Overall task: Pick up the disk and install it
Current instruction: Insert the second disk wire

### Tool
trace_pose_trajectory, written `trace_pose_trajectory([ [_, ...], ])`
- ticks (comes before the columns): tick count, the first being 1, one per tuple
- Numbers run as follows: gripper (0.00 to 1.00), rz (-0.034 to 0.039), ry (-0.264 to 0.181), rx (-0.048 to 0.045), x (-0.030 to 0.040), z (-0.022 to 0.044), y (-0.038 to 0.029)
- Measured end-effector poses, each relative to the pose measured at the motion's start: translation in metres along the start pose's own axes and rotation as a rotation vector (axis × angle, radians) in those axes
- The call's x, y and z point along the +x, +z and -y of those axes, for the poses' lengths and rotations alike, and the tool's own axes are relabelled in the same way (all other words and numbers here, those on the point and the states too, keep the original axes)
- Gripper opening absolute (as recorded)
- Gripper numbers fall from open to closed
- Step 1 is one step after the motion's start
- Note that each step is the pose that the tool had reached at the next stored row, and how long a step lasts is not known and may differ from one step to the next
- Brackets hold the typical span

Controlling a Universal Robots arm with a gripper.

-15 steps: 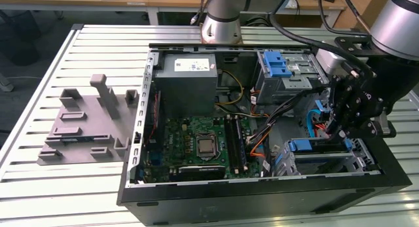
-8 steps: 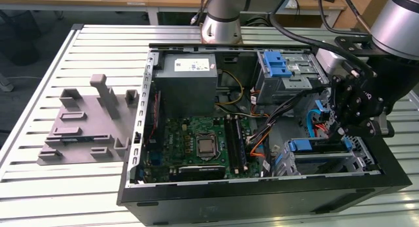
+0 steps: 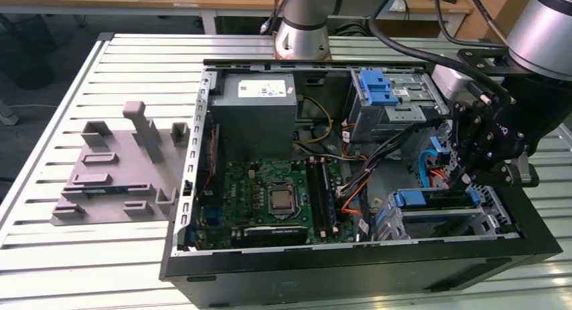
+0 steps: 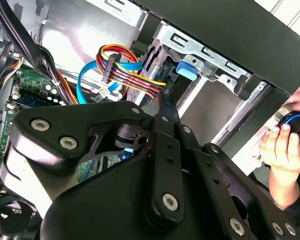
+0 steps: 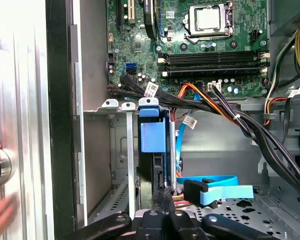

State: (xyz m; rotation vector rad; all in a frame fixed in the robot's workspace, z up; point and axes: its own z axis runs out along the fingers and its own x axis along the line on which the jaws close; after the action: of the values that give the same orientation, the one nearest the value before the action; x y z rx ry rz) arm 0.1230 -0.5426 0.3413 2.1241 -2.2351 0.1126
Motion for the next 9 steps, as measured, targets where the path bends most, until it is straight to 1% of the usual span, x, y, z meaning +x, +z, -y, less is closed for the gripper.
trace_pose_trajectory([
  [7,0.11,0.0000,0.000,0.0007,0.0000,-0.0005,0.0000],
  [9,0.11,0.0003,0.000,0.0007,0.0001,-0.0016,0.0001],
])
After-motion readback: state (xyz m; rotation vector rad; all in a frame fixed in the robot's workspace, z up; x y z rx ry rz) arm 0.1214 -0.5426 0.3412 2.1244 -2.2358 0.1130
